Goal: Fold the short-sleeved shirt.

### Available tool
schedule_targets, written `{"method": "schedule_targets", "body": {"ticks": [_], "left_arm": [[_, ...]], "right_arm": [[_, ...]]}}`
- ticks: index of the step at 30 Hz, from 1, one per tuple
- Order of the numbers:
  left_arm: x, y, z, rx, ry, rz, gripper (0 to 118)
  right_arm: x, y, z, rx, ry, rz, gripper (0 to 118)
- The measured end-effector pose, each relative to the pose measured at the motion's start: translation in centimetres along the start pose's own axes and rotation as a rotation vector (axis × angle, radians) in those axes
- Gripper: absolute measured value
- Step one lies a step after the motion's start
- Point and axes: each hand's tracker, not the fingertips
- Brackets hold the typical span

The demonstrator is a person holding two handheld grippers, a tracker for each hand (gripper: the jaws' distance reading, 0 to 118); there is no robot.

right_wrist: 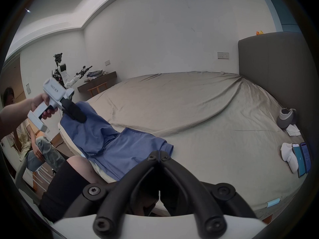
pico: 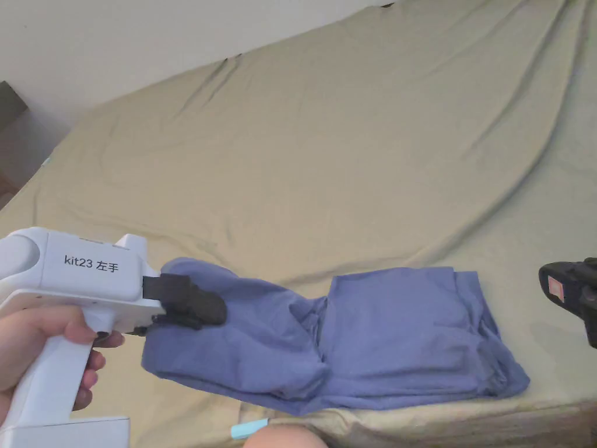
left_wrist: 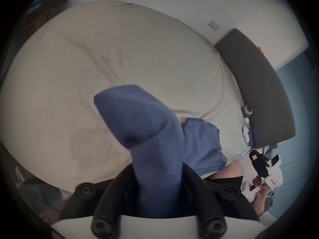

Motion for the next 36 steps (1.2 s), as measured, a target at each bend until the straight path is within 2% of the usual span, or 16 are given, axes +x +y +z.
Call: {"method": "schedule_targets", "body": {"ticks": [8,10,11,13,15,16,18,20,21,23,25,27,30,31,33,36], "left_arm": [[14.1,0.3,-5.7,-0.100,0.057,-0.176,14],[16.5,-0.2,-9.2,-0.127,0.065,-0.190,33],[15.9,-0.3,-9.7,-0.221,0.415,-0.284,33],[17.5,-0.6,-12.3,-0.234,0.379,-0.314,43],[19.5,-1.2,-13.7,-0.276,0.335,-0.345,82],[21.0,-2.2,-13.4,-0.280,0.337,-0.344,86],[21.7,-2.5,-12.8,-0.270,0.300,-0.378,86],[21.0,-1.9,-12.1,-0.235,0.310,-0.377,81],[20.3,-2.0,-11.9,-0.211,0.331,-0.373,60],[19.4,-2.7,-12.0,-0.176,0.436,-0.410,6],[19.0,-4.4,-13.7,-0.199,0.525,-0.411,2],[18.7,-5.8,-16.3,-0.262,0.472,-0.412,1],[19.2,-6.5,-20.0,-0.255,0.489,-0.374,0],[21.3,-6.7,-21.3,-0.122,0.150,-0.302,0],[22.3,-6.3,-21.1,-0.071,0.144,-0.310,0],[22.4,-6.0,-20.6,-0.112,0.006,-0.254,0]], "right_arm": [[2.0,0.3,0.7,0.031,-0.018,-0.062,0],[3.0,0.4,1.1,0.050,-0.041,-0.088,0],[3.4,0.3,1.3,0.055,-0.046,-0.099,0],[4.3,-0.1,1.6,0.062,-0.059,-0.118,0],[5.1,-0.6,1.8,0.055,-0.072,-0.126,0],[5.4,-0.8,1.9,0.052,-0.085,-0.125,0],[5.8,-1.0,2.0,0.049,-0.100,-0.118,0],[6.2,-1.0,2.2,0.053,-0.110,-0.138,0],[6.4,-1.1,2.3,0.060,-0.109,-0.156,0],[6.6,-1.0,2.4,0.066,-0.108,-0.163,0],[6.4,-1.0,2.3,0.065,-0.113,-0.153,0],[6.2,-1.0,2.1,0.061,-0.114,-0.147,0],[5.6,-0.9,2.0,0.057,-0.114,-0.134,0],[5.5,-0.9,2.2,0.057,-0.114,-0.125,0],[5.1,-0.9,2.3,0.058,-0.111,-0.107,0],[4.4,-0.8,2.2,0.052,-0.101,-0.080,0]]}}
